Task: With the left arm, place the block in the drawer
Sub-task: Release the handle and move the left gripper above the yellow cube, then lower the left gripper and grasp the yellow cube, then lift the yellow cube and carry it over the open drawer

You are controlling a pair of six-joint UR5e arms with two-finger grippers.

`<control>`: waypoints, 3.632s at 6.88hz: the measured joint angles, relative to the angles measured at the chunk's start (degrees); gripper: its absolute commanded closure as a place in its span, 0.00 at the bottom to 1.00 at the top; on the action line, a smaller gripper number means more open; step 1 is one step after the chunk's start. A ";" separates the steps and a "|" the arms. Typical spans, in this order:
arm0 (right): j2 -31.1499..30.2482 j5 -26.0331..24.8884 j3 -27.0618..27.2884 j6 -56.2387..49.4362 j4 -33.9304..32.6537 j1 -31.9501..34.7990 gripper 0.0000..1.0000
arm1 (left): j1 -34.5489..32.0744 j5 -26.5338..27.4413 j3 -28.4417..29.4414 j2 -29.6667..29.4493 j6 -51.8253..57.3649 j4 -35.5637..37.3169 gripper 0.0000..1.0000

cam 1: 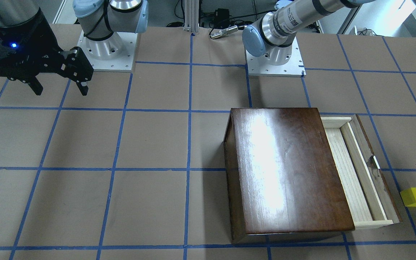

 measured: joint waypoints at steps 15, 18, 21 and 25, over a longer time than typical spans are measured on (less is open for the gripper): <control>0.01 -0.06 0.00 0.00 0.00 -0.08 0.00 | 0.00 -5.17 2.18 -9.32 17.45 5.89 0.78; -0.05 0.00 0.00 0.00 0.00 -0.05 0.00 | -0.04 -5.13 2.34 -8.77 17.49 5.64 1.00; -0.04 -0.01 0.00 0.00 0.00 -0.04 0.00 | -0.66 -4.91 3.25 -3.26 17.02 -1.82 1.00; -0.02 -0.02 0.00 0.00 0.00 0.00 0.00 | -5.02 -4.74 3.65 8.29 9.97 -16.91 1.00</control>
